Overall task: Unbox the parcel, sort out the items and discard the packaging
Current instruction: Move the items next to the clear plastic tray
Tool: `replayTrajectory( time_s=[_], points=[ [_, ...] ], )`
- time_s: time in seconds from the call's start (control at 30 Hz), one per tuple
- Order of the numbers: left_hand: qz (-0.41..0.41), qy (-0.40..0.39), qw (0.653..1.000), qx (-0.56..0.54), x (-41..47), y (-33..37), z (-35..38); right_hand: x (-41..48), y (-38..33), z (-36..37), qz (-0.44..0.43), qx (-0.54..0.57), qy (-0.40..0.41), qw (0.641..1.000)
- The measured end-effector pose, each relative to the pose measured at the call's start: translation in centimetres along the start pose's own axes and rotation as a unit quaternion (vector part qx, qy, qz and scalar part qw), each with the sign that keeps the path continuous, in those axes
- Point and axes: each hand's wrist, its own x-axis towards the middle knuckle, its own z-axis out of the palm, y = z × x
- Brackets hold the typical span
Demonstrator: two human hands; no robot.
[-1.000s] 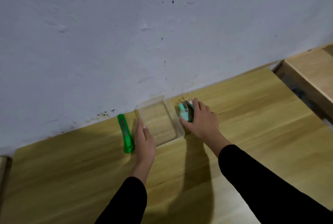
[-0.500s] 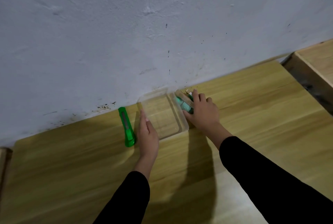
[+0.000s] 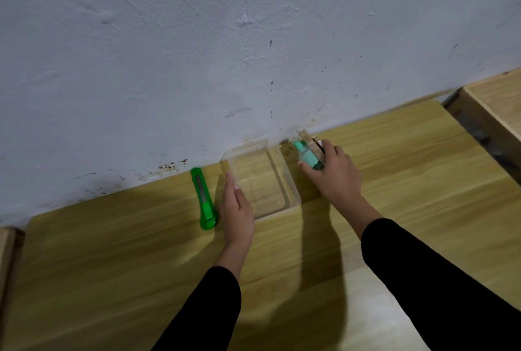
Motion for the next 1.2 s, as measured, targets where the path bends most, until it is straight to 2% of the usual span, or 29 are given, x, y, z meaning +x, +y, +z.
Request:
replayTrajectory(
  time_s=[0.13, 0.27, 0.37, 0.47, 0.6, 0.73, 0.97, 1.2],
  points=[
    [0.008, 0.020, 1.000, 0.017, -0.2, 0.2, 0.1, -1.0, -3.0, -1.0, -0.050, 0.042, 0.032, 0.997],
    [0.023, 0.015, 1.000, 0.010, -0.4, 0.4, 0.0, -2.3, -7.1, 0.6, -0.115, 0.004, -0.033, 0.993],
    [0.025, 0.002, 1.000, -0.013, -0.1, -0.1, -0.4, -3.0, -8.6, 2.1, -0.112, -0.025, -0.084, 0.990],
    [0.023, -0.025, 0.999, -0.037, 0.4, -0.6, -0.9, -3.1, -9.3, 3.3, -0.101, -0.047, -0.100, 0.989],
    [0.019, -0.065, 0.995, -0.070, 0.5, -0.9, -1.4, -2.9, -9.8, 4.2, -0.089, -0.009, -0.128, 0.988],
    [0.018, -0.062, 0.995, -0.076, 0.7, -1.0, -1.2, -3.2, -9.5, 4.8, -0.122, 0.017, -0.177, 0.977],
    [0.028, -0.054, 0.996, -0.059, 0.6, -1.3, -0.9, -3.5, -8.7, 4.4, -0.132, 0.021, -0.148, 0.980],
    [0.054, -0.033, 0.997, -0.032, 1.0, -1.6, -0.7, -4.2, -8.3, 5.3, -0.129, 0.118, -0.115, 0.978]
  ],
)
